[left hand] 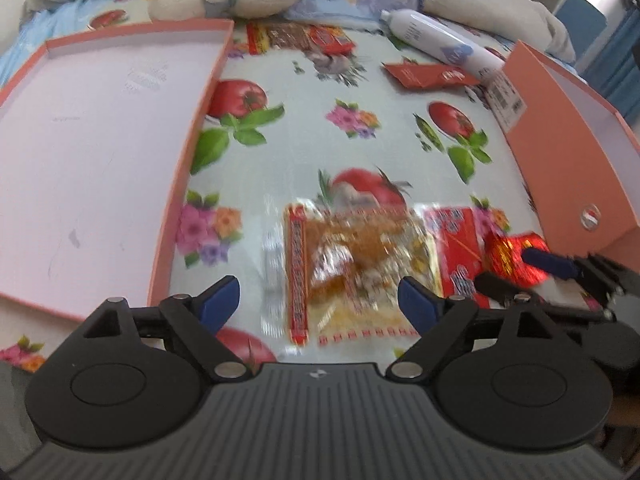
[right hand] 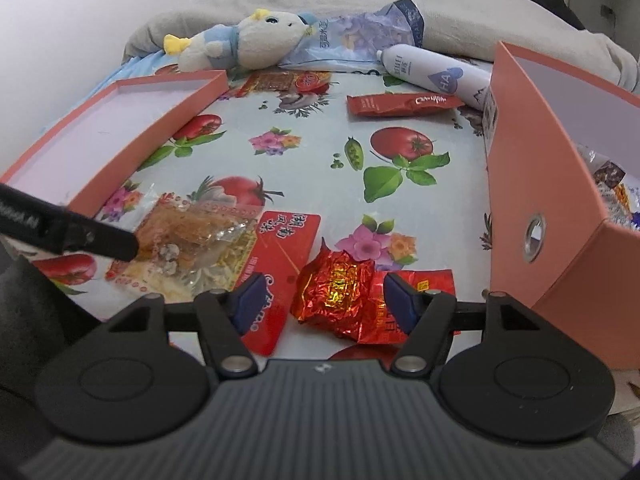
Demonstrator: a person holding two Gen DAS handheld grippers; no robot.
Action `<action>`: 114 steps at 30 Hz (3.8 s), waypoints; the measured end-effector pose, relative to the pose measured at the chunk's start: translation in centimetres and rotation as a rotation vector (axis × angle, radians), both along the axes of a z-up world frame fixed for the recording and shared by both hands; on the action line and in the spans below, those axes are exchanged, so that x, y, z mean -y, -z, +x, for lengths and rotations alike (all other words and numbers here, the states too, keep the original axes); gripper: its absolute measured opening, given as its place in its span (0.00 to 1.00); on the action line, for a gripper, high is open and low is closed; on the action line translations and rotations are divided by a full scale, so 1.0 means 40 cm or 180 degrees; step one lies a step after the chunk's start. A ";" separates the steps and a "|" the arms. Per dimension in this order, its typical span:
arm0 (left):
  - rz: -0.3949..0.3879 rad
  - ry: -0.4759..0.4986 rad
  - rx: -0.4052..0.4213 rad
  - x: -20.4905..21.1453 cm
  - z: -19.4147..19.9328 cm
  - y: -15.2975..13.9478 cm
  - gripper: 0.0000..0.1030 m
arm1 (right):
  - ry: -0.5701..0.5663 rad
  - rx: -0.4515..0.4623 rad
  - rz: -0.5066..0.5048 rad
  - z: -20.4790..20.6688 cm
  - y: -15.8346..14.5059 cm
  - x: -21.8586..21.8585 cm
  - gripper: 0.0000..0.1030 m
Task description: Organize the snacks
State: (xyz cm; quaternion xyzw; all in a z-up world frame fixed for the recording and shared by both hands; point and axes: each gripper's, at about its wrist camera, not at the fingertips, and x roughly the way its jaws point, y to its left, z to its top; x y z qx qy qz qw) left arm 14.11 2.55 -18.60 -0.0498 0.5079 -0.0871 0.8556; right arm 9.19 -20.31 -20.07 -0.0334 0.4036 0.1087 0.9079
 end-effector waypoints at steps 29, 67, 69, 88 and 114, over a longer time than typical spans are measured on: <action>0.0346 0.0087 0.0051 0.078 0.049 0.093 0.75 | -0.0296 -0.0012 -0.0109 -0.015 0.056 -0.070 0.43; -0.0231 -0.0214 0.0383 0.063 -0.016 -0.065 0.34 | 0.0017 0.0242 -0.0043 -0.045 -0.135 -0.021 0.42; -0.0260 -0.0232 0.0442 0.061 -0.021 -0.098 0.34 | 0.0023 0.0282 0.0007 -0.047 -0.167 -0.017 0.42; -0.0609 -0.0191 0.1136 0.143 -0.051 -0.467 0.34 | 0.0090 0.1036 0.0073 -0.074 -0.490 0.067 0.42; -0.0791 0.0483 0.1124 0.524 0.124 -0.542 0.34 | 0.0790 0.1158 -0.0003 0.027 -0.552 0.373 0.42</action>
